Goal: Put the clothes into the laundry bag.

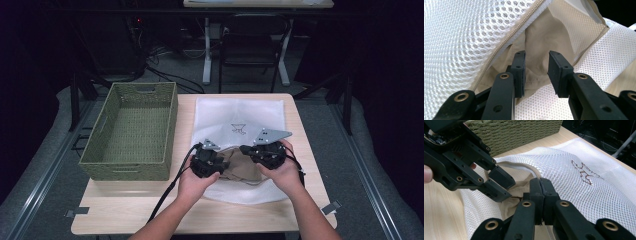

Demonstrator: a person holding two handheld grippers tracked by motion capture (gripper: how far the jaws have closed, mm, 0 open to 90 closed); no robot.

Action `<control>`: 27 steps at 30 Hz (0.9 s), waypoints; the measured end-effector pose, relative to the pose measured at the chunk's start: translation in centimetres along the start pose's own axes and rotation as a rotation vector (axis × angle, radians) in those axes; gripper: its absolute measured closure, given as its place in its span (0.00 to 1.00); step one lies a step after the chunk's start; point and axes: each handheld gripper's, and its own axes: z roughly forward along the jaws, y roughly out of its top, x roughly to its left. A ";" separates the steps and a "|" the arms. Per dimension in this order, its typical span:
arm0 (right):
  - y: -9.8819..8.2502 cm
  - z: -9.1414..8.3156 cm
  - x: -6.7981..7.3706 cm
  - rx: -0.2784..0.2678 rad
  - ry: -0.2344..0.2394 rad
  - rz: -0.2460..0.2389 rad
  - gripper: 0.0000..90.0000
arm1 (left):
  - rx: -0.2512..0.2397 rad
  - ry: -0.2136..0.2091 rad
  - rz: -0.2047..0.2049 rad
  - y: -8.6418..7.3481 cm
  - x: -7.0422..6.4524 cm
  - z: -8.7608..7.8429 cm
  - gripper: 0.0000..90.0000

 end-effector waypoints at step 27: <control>-0.2 0.0 0.0 0.002 0.000 0.000 0.99 | 0.091 -0.009 0.017 -2.7 -0.6 3.2 0.57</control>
